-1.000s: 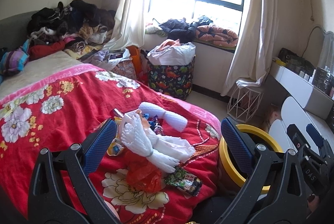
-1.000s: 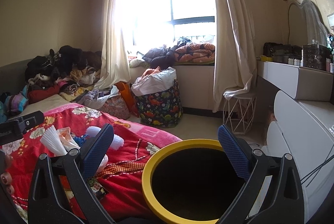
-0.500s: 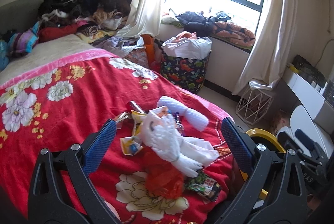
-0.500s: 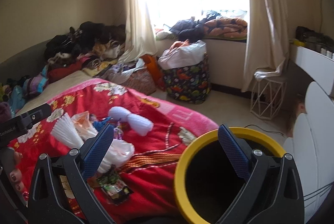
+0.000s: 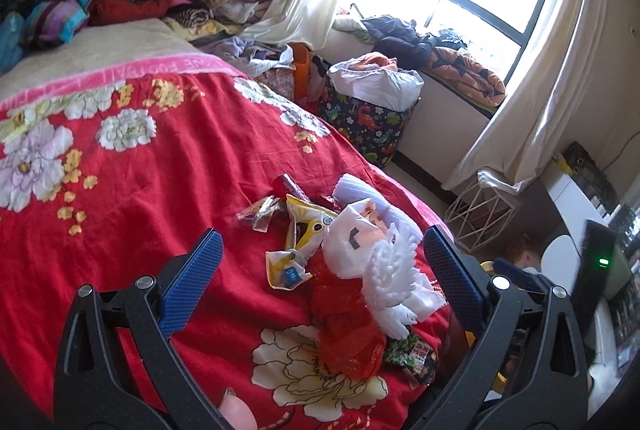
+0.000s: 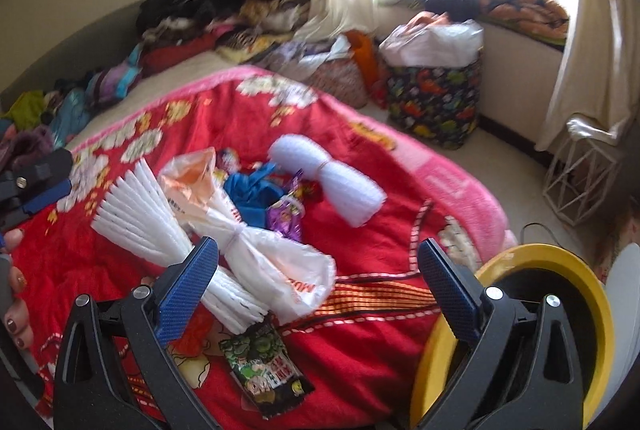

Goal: Collect trash
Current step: 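Reach the right gripper to the white plastic bag bundle and close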

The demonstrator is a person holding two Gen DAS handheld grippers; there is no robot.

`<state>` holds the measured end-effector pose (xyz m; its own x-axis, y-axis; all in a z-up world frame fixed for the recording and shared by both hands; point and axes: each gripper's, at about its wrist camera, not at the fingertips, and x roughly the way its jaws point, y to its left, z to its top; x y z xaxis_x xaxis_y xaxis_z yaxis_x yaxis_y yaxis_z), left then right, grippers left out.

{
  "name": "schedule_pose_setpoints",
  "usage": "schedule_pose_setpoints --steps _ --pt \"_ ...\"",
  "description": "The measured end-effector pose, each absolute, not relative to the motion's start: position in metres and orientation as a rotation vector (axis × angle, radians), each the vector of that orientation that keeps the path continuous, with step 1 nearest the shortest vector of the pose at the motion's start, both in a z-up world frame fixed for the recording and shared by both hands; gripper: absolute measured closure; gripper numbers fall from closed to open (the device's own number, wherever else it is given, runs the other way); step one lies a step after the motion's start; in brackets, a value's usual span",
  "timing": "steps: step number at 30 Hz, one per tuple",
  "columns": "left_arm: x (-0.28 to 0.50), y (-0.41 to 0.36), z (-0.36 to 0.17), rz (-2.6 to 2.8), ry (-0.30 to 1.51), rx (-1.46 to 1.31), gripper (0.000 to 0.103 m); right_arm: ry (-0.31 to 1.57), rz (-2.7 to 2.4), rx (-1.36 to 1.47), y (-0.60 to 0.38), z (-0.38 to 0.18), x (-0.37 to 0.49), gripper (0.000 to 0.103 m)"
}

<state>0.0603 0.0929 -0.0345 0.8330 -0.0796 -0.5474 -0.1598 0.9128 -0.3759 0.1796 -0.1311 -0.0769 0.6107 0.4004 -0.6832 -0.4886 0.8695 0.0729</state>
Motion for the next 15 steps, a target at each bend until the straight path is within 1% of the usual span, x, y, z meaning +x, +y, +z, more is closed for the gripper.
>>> schedule_pose_setpoints --steps 3,8,9,11,13,15 --pt "0.062 0.094 -0.036 0.014 0.600 -0.442 0.011 0.791 0.549 -0.167 -0.120 -0.086 0.189 0.006" --pt "0.072 0.080 -0.042 -0.063 0.639 -0.427 0.019 0.864 0.596 -0.209 -0.107 -0.105 0.205 0.007" --pt "0.075 0.077 -0.044 -0.074 0.647 -0.420 0.022 0.879 0.602 -0.213 -0.106 -0.108 0.207 0.008" --pt "0.082 0.071 -0.048 -0.094 0.669 -0.416 0.031 0.909 0.616 -0.211 -0.104 -0.115 0.211 0.018" --pt "0.088 0.068 -0.052 -0.102 0.693 -0.416 0.041 0.941 0.631 -0.202 -0.103 -0.122 0.216 0.020" --pt "0.094 0.065 -0.058 -0.114 0.718 -0.415 0.046 0.961 0.653 -0.191 -0.101 -0.127 0.217 0.023"
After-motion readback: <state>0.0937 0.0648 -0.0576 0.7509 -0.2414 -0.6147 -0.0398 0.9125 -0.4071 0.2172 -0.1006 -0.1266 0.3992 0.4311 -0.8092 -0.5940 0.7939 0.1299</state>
